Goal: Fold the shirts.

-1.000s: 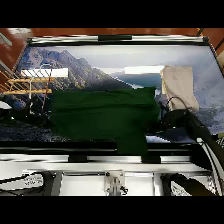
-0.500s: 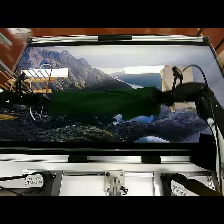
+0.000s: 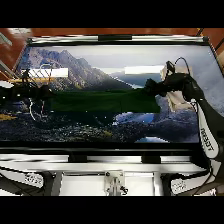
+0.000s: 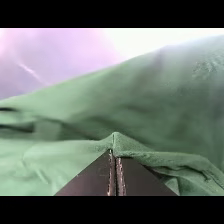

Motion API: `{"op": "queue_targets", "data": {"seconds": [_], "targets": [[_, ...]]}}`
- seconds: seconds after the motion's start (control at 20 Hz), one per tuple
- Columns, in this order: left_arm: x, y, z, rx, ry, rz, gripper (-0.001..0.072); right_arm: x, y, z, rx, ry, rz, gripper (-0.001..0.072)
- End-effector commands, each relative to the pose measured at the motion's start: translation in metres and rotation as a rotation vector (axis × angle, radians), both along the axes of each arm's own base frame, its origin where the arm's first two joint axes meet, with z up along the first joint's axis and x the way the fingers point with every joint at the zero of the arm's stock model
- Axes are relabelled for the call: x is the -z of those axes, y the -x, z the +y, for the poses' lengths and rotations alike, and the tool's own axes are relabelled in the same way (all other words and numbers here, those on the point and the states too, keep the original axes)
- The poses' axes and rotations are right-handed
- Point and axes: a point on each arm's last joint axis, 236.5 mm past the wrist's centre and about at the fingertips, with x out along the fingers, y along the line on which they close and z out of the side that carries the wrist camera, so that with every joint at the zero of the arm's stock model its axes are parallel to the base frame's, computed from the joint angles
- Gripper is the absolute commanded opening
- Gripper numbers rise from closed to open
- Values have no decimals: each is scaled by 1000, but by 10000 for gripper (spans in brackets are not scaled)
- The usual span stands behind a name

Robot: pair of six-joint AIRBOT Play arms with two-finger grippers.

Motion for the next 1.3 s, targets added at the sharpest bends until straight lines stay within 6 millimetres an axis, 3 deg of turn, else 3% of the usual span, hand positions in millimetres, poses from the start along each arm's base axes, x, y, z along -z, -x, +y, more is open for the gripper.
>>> {"op": "queue_targets", "data": {"seconds": [0.0, 0.05, 0.1, 0.15, 0.2, 0.3, 0.4, 0.55, 0.65, 0.9, 1.15, 1.2, 1.25], "targets": [[23, -3, -7, 2, 14, 38, 59, 30, -4, 6, -6, 12, 34, 95], [23, -3, -7, 3, 14, 38, 207, 28, -4, 6, -18, 18, 25, 266], [21, -4, -7, 4, 15, 35, 416, 24, -1, 5, -52, 33, 13, 588], [15, -2, -9, 25, 25, 37, 618, 15, 2, -2, -96, 66, -9, 633], [7, -1, -12, 55, 35, 38, 654, 8, 5, -14, -108, 106, -16, 633], [-12, 3, -18, 114, 57, 40, 650, -3, 13, -47, -90, 185, 1, 633], [-24, 7, -24, 153, 72, 47, 647, 2, 24, -73, -42, 197, 67, 633], [-32, 16, -34, 186, 92, 69, 646, 19, 37, -70, -50, 116, 153, 634], [-36, 22, -40, 211, 98, 78, 646, 32, 38, -62, -68, 87, 176, 684], [-49, 23, -47, 230, 88, 52, 645, 60, 38, -43, -72, 44, 222, 684], [-57, 24, -67, 272, 79, 35, 644, 75, 46, -9, -127, 32, 254, 666], [-57, 25, -71, 282, 78, 34, 644, 72, 47, -4, -142, 34, 251, 475], [-58, 26, -76, 293, 78, 33, 644, 67, 46, -4, -143, 33, 241, 210]]}}
